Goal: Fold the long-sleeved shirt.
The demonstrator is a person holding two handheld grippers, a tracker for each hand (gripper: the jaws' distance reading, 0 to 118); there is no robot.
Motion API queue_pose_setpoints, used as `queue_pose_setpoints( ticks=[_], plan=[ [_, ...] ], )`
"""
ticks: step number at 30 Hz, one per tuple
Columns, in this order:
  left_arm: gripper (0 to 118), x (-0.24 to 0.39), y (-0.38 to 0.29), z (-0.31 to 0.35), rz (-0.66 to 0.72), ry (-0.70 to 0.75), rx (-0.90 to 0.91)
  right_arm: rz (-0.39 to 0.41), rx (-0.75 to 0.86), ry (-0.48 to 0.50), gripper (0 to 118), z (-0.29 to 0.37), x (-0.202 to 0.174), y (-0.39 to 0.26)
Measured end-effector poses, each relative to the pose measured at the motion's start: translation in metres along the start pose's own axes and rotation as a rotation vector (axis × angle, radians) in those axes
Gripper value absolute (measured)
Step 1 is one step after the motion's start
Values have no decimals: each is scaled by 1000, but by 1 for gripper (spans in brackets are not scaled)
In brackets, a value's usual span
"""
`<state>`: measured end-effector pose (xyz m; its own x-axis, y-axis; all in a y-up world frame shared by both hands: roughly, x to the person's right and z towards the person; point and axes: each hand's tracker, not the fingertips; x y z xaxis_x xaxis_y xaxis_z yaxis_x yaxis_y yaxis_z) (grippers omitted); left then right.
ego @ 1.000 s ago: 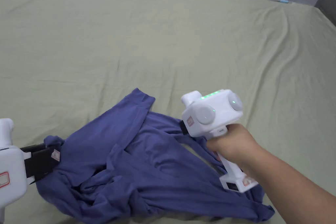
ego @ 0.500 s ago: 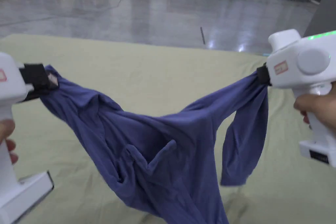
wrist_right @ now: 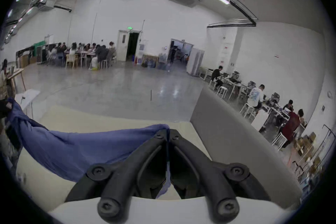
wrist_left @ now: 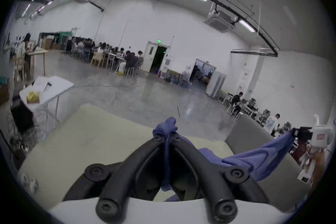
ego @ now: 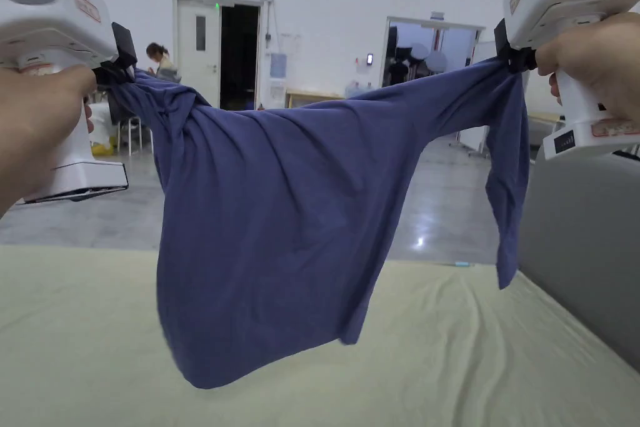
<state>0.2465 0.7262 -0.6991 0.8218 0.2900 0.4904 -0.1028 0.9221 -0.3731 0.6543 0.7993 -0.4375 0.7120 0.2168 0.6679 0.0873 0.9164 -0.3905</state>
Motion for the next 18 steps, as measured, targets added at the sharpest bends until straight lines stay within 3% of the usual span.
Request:
queue_pose_setpoints(
  ticks=[5, 9, 18],
  plan=[
    [0, 4, 27, -34, 74, -44, -18, -40, 5, -9, 3, -24, 9, 13],
    [0, 5, 4, -57, 6, -84, -12, -60, -37, 7, 3, -58, 12, -20],
    [0, -42, -187, -95, -5, -74, -304, -77, -252, 190, 3, -113, -12, -221]
  ],
)
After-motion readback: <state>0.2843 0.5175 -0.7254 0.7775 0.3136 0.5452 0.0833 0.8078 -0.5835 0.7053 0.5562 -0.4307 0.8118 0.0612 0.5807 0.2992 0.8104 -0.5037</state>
